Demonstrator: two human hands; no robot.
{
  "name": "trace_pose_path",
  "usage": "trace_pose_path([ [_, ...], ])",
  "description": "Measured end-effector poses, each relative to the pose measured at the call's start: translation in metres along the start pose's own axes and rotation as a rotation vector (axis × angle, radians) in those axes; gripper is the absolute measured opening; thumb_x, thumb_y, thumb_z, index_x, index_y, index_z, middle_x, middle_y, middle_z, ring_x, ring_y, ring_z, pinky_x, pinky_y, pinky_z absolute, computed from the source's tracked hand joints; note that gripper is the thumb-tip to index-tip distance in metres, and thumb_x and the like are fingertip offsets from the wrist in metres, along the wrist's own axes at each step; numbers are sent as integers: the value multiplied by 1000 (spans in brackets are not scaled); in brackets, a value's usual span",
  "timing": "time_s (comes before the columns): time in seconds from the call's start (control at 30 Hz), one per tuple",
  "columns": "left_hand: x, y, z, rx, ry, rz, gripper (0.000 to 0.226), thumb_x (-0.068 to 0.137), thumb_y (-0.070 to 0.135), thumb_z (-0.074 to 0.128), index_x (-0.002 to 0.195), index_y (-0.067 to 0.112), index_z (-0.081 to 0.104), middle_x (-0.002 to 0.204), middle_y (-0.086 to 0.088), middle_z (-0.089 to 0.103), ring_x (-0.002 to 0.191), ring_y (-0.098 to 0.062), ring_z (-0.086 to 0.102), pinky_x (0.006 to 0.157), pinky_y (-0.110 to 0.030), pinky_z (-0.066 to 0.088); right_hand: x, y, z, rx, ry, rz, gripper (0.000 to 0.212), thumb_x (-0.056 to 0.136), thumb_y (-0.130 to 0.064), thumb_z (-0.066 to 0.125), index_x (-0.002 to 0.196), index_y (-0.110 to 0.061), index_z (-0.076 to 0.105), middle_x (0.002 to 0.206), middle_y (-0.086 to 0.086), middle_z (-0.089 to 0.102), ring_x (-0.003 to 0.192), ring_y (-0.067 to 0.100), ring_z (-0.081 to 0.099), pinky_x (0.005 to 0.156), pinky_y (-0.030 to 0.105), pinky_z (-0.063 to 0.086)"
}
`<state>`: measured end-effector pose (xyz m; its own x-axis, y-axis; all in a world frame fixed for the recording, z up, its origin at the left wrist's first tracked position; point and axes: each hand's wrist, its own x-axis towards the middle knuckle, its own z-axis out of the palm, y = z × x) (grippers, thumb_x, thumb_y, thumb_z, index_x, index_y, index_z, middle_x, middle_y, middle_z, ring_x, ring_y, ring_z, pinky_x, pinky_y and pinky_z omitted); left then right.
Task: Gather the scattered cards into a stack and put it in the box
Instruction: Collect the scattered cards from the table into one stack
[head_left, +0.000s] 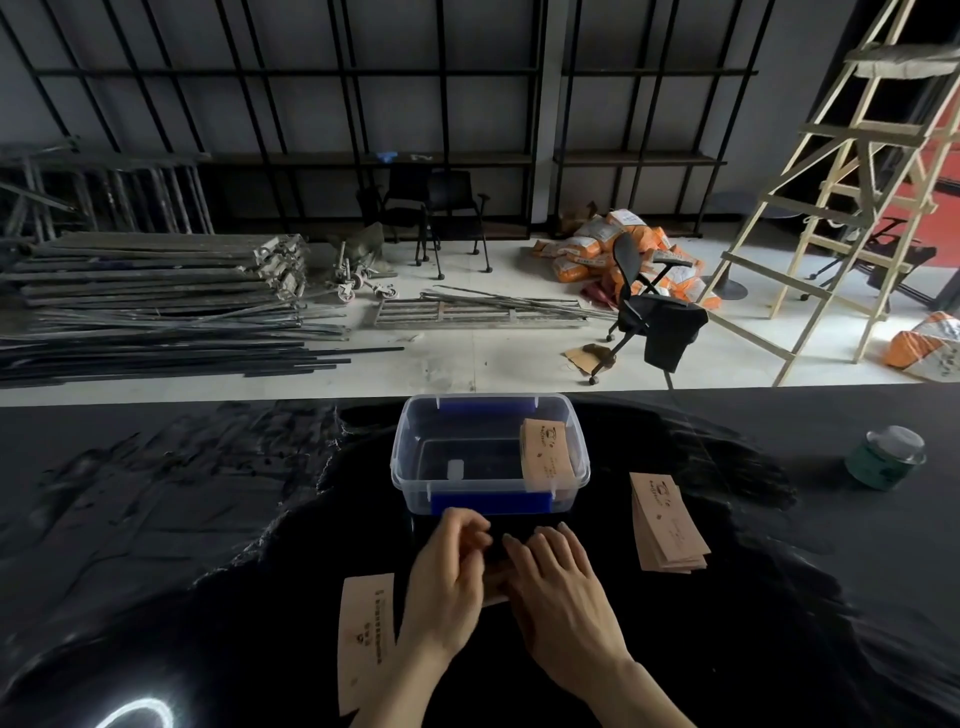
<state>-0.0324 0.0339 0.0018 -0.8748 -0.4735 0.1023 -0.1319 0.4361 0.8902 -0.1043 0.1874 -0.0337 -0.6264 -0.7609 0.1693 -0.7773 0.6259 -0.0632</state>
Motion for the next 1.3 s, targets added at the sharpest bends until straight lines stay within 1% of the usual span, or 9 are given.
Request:
trace_pose_path([
  [0.13,-8,-19,-35,311,354,-114,21,93,17,66,111,27,59,104,7,67,99,-16,67,84,-38,56,5,0,-4,-56,-18,-10,59,97,-37,57,148,-8,47,134,13,64,133,37,51,124,55,28],
  [0.33,-24,-43,-73,766,141,-521,73,78,64,60,140,30,43,133,-1,59,123,-26,55,96,-44,47,9,-5,-12,70,-14,37,50,103,-38,44,147,-13,43,132,6,59,116,27,54,104,39,46],
  [0.57,-14,-43,-74,410,66,-435,62,80,20,75,136,33,49,106,13,60,82,-3,60,59,-24,44,8,-5,-14,97,-20,50,47,102,-40,48,142,-17,47,131,3,59,116,25,55,104,38,47],
  [0.73,6,-15,-62,319,109,-126,53,81,2,79,110,42,61,92,17,67,82,2,66,67,-21,54,7,-6,-11,93,-7,57,51,101,-40,47,145,-16,44,130,3,60,116,25,55,106,39,46],
  [0.83,18,9,-42,248,-12,-8,38,89,9,76,107,39,63,93,18,69,86,2,70,78,-21,59,8,-6,-11,146,-2,98,68,99,-42,38,159,-12,24,141,4,56,126,23,52,114,38,41],
  [0.97,19,20,-10,167,-157,2,53,95,-2,60,94,50,51,97,19,69,87,14,68,66,-5,54,7,-8,-6,247,65,124,86,94,-36,51,163,-11,7,156,5,48,140,21,45,121,36,34],
  [1.07,9,22,3,106,-123,27,45,94,-2,59,102,42,51,104,16,67,96,6,68,82,-17,61,5,-5,-4,209,52,86,80,97,-40,54,163,-14,16,146,-1,55,132,19,50,117,34,39],
  [1.2,-1,-1,-12,143,150,15,45,85,1,66,117,32,55,118,13,59,113,1,56,94,-15,45,6,-3,-2,139,41,68,62,94,-38,60,149,-15,43,126,1,64,115,23,60,104,38,50],
  [1.3,-7,-14,-24,133,-22,-126,50,87,4,61,127,34,53,129,9,56,121,-7,55,100,-28,47,11,-7,-4,121,57,94,46,95,-38,57,136,-19,52,123,1,63,112,23,58,102,38,50],
])
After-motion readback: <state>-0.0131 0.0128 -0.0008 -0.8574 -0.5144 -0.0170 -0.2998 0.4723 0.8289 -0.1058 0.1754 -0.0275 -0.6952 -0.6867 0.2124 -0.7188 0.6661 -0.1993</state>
